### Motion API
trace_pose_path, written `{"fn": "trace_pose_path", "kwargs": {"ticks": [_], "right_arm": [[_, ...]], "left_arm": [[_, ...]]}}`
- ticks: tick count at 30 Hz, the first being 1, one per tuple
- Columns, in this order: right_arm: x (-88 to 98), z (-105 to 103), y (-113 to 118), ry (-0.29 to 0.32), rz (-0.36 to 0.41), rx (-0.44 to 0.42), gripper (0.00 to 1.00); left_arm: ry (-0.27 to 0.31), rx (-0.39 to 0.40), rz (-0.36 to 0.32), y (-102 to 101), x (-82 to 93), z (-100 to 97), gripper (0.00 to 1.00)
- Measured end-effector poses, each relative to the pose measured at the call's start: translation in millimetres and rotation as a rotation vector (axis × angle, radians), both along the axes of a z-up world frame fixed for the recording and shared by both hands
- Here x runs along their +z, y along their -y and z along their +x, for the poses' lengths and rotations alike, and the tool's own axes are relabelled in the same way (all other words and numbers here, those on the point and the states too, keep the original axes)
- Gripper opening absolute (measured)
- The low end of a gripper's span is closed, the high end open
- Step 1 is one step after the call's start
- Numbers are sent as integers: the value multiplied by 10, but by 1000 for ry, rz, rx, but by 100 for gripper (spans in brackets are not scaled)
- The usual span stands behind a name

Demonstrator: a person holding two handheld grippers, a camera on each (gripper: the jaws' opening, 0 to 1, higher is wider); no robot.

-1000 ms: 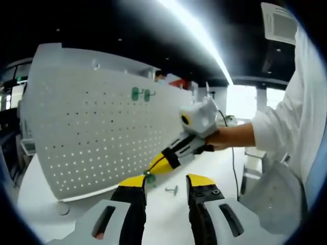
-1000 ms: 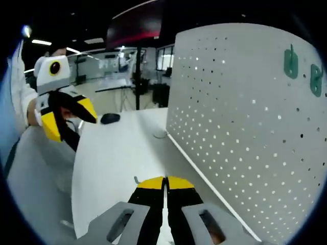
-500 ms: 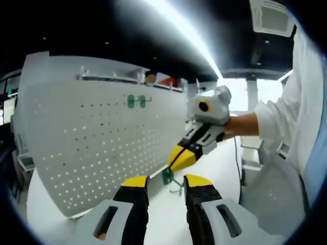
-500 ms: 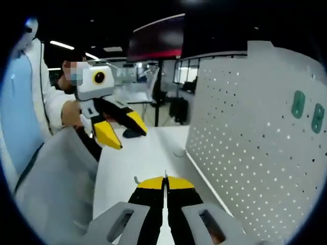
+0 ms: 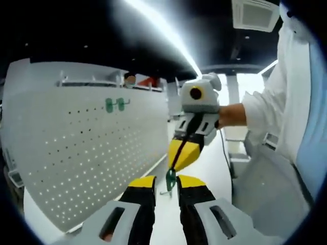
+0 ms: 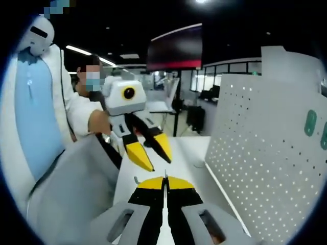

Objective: Insert the hook assembly into the mounting plate slot until the hook locks in place.

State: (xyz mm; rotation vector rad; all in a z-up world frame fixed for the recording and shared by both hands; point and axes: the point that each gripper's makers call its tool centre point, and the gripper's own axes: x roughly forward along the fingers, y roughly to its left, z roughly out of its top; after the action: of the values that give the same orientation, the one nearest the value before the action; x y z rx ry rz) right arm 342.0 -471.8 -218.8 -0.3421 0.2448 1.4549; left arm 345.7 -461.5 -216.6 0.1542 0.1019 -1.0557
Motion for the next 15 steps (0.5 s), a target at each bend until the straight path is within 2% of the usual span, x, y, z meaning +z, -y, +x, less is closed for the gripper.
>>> {"fn": "trace_pose_path", "kwargs": {"ticks": [5,9,15], "right_arm": [[29,-112,-50,-20,9,49,0],[34,-162,-84,-21,6,73,0],[30,-192,-84,-27,2,86,0]], "left_arm": [[1,-43,-5,11,6,-65,16],[11,-92,-3,44,3,-145,8],[1,-106,-10,50,-16,-163,5]]}}
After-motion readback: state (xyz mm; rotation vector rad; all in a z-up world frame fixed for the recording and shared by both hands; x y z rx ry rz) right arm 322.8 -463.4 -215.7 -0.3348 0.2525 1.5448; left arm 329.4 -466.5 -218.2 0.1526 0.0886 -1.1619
